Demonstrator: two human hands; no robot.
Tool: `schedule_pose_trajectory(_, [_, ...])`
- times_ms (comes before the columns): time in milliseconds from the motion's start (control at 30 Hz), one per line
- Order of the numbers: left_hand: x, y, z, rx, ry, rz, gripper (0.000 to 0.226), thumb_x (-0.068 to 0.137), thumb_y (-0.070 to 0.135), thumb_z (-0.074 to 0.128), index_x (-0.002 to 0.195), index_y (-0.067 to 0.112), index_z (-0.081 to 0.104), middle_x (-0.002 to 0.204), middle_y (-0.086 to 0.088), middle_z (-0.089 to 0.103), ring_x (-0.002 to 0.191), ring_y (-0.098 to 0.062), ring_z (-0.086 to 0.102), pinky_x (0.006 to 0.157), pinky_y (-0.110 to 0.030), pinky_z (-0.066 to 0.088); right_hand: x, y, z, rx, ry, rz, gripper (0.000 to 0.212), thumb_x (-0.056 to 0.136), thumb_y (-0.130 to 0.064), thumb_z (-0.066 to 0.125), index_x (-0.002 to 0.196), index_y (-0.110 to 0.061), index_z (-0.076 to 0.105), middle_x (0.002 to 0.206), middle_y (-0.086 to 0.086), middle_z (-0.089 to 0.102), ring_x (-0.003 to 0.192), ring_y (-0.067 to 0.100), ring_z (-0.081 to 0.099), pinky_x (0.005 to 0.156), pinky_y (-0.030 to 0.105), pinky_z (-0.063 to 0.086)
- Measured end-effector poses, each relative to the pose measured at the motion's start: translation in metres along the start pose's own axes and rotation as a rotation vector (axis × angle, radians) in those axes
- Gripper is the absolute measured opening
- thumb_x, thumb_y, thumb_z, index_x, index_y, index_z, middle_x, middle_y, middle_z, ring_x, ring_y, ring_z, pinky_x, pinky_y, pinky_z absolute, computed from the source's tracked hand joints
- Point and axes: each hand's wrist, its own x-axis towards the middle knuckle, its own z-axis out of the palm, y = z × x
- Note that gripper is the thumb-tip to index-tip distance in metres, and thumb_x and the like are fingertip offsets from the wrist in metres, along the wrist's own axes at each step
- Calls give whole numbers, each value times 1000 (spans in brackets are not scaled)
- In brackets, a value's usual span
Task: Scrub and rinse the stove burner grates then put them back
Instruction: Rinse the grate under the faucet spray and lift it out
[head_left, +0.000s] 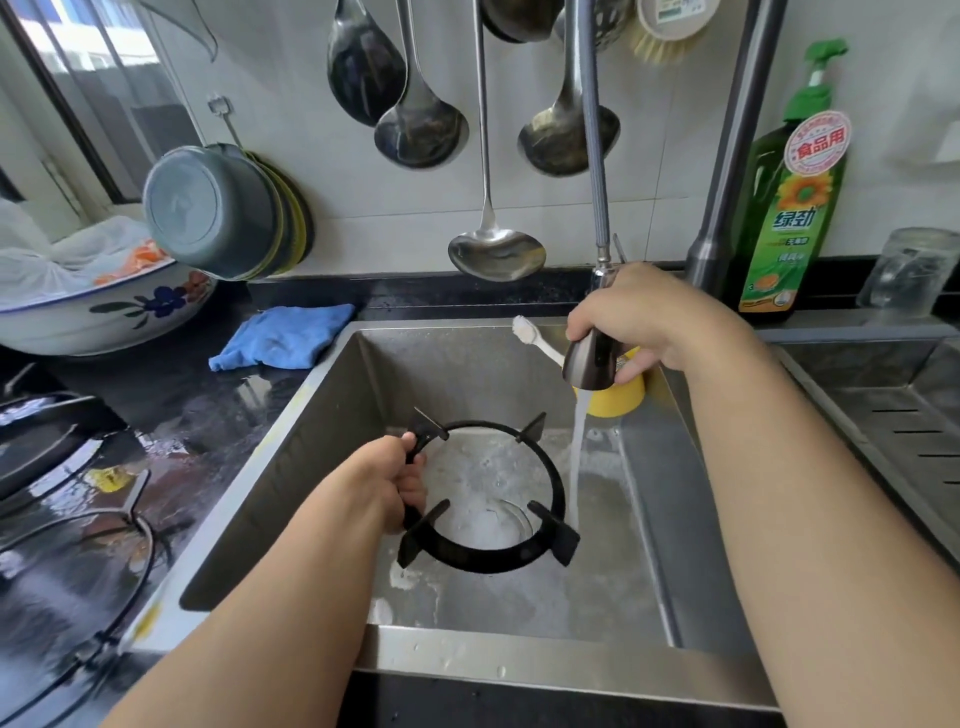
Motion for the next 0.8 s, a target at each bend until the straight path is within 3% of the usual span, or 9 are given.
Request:
schedule_pose_trajectory(167, [14,-3,-14,-77,-52,-91,51,110,32,40,65,9,42,39,6,19,21,-8,16,27,-12,9,-1,2,1,55,-41,-27,16,80,-10,74,93,-5,65,95,14,65,85,26,65,67,51,63])
schedule_pose_trajectory(333, [19,-4,-21,-54,-83,-137,51,110,34,41,65,10,41,40,6,20,22,-7,17,26,-11,10,3,2,13,104,22,-74,22,76,-15,77,92,-7,64,99,12,64,89,28,67,64,48,63])
schedule_pose_trajectory(667, [18,-3,-14,-48,-108,-140,51,110,34,40,64,11,40,40,6,20,22,-7,17,26,-11,9,11,8,16,103,138,-117,32,70,-22,77,98,-11,65,93,12,71,72,31,73,60,45,64])
schedule_pose_trajectory(800, [18,-4,-15,-56,-101,-142,52,110,35,39,64,11,40,40,6,20,22,-7,17,26,-11,9,10,3,27,189,35,-120,25,73,-16,77,95,-7,67,97,12,70,84,29,72,60,44,63])
